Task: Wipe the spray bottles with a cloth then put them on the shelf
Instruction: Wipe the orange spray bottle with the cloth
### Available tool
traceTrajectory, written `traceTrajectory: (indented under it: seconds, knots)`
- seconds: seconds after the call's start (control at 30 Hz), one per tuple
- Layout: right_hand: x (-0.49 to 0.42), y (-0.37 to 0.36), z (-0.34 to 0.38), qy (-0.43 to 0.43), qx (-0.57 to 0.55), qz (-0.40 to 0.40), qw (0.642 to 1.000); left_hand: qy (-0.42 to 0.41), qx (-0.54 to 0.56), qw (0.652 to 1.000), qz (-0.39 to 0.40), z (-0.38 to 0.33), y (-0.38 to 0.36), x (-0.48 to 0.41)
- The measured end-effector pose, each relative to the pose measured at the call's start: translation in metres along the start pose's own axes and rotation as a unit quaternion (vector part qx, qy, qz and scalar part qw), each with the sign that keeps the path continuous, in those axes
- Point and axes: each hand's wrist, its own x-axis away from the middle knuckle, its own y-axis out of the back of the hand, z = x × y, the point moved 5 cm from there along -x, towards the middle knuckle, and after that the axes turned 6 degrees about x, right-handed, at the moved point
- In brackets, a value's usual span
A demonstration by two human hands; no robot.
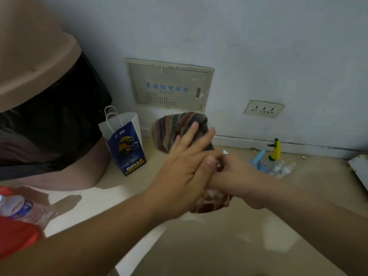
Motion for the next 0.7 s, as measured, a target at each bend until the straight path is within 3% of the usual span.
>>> traceTrajectory:
  seconds: [0.2,0.33,0.4,0.57,0.7]
  knots:
    - [-0.002,0.008,-0.012,-0.03,0.034,-0.027,0.999,0.077,0.152,0.985,-0.034,-0.006,-0.025,0.025]
    - [-0.005,0.007,-0.01,-0.029,0.007,-0.069,0.997,0.15,0.179,0.955,-0.181,0.007,-0.001,0.019]
    - [-0.006,0.009,-0.009,-0.02,-0.009,-0.081,0.996,0.21,0.21,0.93,-0.216,0.011,0.001,0.022]
    - [-0.004,0.005,-0.002,0.002,-0.025,-0.045,0.999,0.29,0.301,0.893,-0.168,0.02,0.0,0.017]
    - [-0.005,0.005,0.001,0.023,-0.042,-0.037,0.998,0.365,0.425,0.827,-0.039,0.018,-0.022,0.02]
